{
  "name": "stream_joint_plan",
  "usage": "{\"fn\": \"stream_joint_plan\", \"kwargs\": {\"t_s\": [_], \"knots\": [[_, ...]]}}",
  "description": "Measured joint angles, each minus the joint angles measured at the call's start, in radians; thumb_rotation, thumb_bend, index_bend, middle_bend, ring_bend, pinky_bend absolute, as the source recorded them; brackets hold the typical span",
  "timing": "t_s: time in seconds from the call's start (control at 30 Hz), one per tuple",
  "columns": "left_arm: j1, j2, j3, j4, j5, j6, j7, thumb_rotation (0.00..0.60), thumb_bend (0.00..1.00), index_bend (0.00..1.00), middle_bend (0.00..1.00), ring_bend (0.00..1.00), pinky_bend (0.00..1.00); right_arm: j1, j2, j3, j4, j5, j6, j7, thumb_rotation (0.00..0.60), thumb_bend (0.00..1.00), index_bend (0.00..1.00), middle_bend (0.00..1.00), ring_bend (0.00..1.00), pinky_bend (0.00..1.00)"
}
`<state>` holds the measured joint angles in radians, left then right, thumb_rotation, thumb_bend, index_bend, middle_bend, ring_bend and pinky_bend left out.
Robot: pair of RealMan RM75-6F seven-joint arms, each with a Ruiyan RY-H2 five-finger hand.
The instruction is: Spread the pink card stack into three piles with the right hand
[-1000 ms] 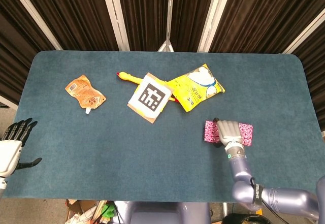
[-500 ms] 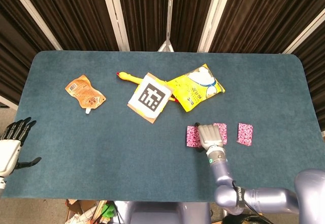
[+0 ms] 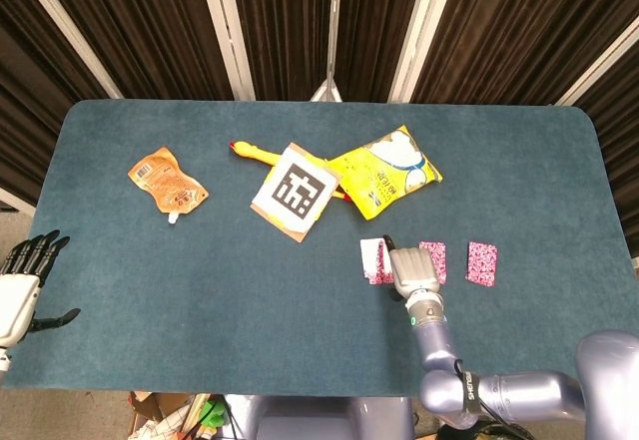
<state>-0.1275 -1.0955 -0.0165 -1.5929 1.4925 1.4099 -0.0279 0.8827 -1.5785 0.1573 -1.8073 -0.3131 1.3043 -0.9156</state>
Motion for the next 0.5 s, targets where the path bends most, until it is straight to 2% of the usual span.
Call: {"fn": "stream_joint_plan", "kwargs": {"t_s": [0.1, 0.2, 0.27, 0.37, 0.43, 0.5], "knots": [[0.001, -0.001, -0.001, 0.002, 0.0, 0.005, 0.001, 0.6, 0.0, 0.0, 0.0, 0.0, 0.0, -0.013, 0.021, -0.015, -0.023, -0.031, 0.021, 0.002, 0.6, 0.3, 0.0, 0.76, 0.78, 0.72], [0.005, -0.002, -0.003, 0.003, 0.0, 0.013, -0.001, 0.6, 0.0, 0.0, 0.0, 0.0, 0.0, -0.038, 0.058, -0.043, -0.047, -0.092, 0.057, 0.015, 0.6, 0.3, 0.0, 0.58, 0.59, 0.54], [0.008, -0.003, -0.003, 0.005, 0.003, 0.021, -0.003, 0.6, 0.0, 0.0, 0.0, 0.0, 0.0, -0.062, 0.088, -0.069, -0.064, -0.15, 0.083, 0.033, 0.6, 0.3, 0.0, 0.35, 0.34, 0.34], [0.014, -0.006, -0.002, 0.007, 0.008, 0.033, -0.004, 0.6, 0.0, 0.0, 0.0, 0.0, 0.0, -0.115, 0.149, -0.128, -0.087, -0.286, 0.13, 0.088, 0.6, 0.3, 0.0, 0.06, 0.04, 0.11], [0.017, -0.009, 0.0, 0.01, 0.012, 0.039, 0.0, 0.6, 0.0, 0.0, 0.0, 0.0, 0.0, -0.164, 0.199, -0.179, -0.096, -0.408, 0.166, 0.148, 0.6, 0.3, 0.0, 0.0, 0.0, 0.06], [0.021, -0.013, 0.001, 0.012, 0.017, 0.049, 0.007, 0.6, 0.0, 0.0, 0.0, 0.0, 0.0, -0.219, 0.252, -0.234, -0.1, -0.543, 0.207, 0.221, 0.6, 0.3, 0.0, 0.0, 0.0, 0.02]]}}
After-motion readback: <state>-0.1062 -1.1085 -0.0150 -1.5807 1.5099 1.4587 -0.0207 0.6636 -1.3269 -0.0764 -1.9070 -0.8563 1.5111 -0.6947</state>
